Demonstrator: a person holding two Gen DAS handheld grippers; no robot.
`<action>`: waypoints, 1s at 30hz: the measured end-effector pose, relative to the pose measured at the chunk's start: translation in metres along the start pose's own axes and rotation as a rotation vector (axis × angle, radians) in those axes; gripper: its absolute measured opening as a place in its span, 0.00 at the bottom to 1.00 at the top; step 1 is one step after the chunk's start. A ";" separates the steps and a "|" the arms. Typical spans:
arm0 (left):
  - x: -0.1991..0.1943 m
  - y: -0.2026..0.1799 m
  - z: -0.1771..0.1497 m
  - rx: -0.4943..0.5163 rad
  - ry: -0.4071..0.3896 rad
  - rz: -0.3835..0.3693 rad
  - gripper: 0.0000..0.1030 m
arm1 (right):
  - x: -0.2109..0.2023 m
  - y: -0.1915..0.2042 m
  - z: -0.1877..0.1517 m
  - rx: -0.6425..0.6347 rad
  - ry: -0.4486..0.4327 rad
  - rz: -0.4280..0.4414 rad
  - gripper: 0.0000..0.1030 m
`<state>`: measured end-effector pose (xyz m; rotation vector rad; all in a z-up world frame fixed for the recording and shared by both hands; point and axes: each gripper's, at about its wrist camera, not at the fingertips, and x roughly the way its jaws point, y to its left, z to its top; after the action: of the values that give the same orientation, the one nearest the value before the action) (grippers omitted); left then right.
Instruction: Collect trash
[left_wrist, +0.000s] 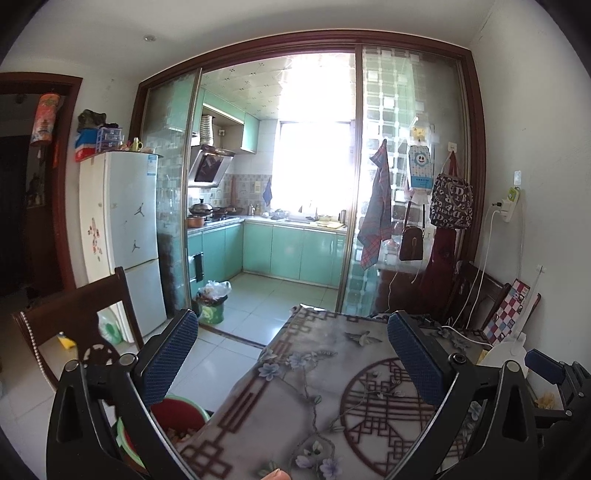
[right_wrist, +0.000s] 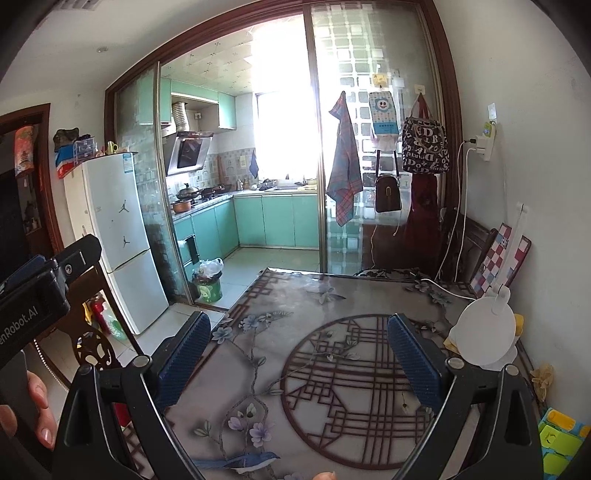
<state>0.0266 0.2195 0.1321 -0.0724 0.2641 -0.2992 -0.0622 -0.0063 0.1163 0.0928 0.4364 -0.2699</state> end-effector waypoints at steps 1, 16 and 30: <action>0.000 0.000 -0.001 0.004 0.006 0.008 1.00 | 0.001 0.000 0.000 0.001 0.004 -0.003 0.94; 0.003 -0.004 0.003 0.010 0.005 0.065 1.00 | 0.007 0.005 0.005 -0.006 0.025 0.004 0.94; 0.005 -0.007 0.001 0.034 0.015 0.067 1.00 | 0.010 0.006 0.003 -0.008 0.039 -0.009 0.94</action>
<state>0.0295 0.2109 0.1328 -0.0276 0.2752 -0.2373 -0.0506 -0.0032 0.1144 0.0882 0.4765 -0.2760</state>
